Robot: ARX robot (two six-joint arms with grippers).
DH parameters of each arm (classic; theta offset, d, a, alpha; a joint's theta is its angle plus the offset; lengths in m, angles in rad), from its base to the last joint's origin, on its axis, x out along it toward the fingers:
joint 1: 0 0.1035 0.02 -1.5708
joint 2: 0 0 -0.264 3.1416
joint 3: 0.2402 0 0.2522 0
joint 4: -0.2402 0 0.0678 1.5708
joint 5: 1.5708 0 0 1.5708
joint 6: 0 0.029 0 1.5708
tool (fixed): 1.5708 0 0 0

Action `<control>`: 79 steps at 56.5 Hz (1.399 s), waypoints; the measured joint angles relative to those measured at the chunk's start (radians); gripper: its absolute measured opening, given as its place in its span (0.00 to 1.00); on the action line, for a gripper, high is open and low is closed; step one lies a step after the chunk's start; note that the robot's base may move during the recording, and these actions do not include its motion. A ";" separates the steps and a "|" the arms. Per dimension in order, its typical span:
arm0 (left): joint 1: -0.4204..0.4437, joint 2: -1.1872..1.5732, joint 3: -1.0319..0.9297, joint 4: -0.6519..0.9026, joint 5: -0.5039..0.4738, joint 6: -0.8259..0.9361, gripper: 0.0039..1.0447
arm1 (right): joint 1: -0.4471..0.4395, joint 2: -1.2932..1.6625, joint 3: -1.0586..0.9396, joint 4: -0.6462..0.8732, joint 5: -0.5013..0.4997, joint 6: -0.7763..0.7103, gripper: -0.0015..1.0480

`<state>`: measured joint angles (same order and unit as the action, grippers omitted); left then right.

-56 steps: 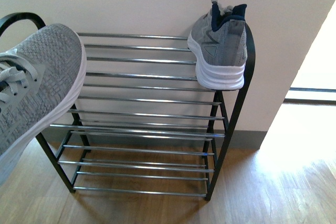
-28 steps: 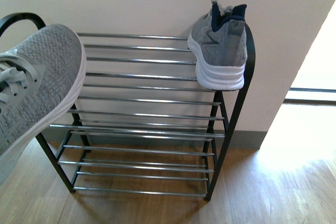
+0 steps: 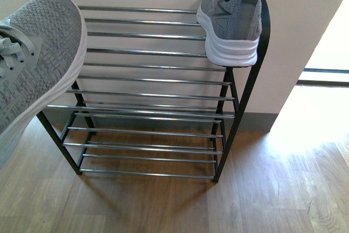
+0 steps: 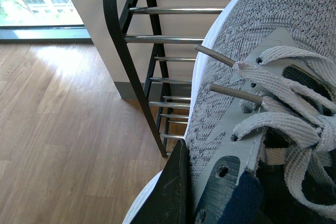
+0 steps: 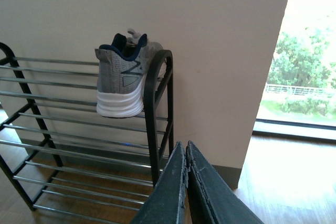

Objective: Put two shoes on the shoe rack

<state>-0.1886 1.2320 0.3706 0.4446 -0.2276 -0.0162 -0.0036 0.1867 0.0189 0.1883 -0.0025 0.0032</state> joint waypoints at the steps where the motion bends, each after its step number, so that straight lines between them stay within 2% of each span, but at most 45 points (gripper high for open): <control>1: 0.000 0.000 0.000 0.000 0.000 0.000 0.01 | 0.000 -0.004 0.000 -0.005 0.000 0.000 0.01; 7: 0.000 0.000 0.000 0.000 0.000 0.000 0.01 | 0.000 -0.148 0.000 -0.174 0.003 0.000 0.01; 42: 0.000 0.000 0.000 0.000 0.000 0.000 0.01 | 0.000 -0.181 0.000 -0.185 0.003 0.000 0.01; 46: 0.000 0.000 0.000 0.000 0.000 0.000 0.01 | 0.000 -0.181 0.000 -0.185 0.003 0.000 0.13; 63: 0.000 0.000 0.000 0.000 0.000 0.000 0.01 | 0.000 -0.181 0.000 -0.185 0.003 0.000 0.80; 65: 0.000 0.000 0.000 0.000 0.000 0.000 0.01 | 0.000 -0.181 0.000 -0.185 0.003 0.000 0.85; 69: 0.000 0.000 0.000 0.000 0.000 0.000 0.01 | 0.000 -0.181 0.000 -0.185 0.003 0.000 0.93; 79: 0.000 0.000 0.000 0.000 0.000 0.000 0.01 | 0.000 -0.181 0.000 -0.185 0.003 0.000 0.91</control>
<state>-0.1886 1.2320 0.3706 0.4446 -0.2276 -0.0162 -0.0036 0.0059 0.0193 0.0032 0.0002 0.0029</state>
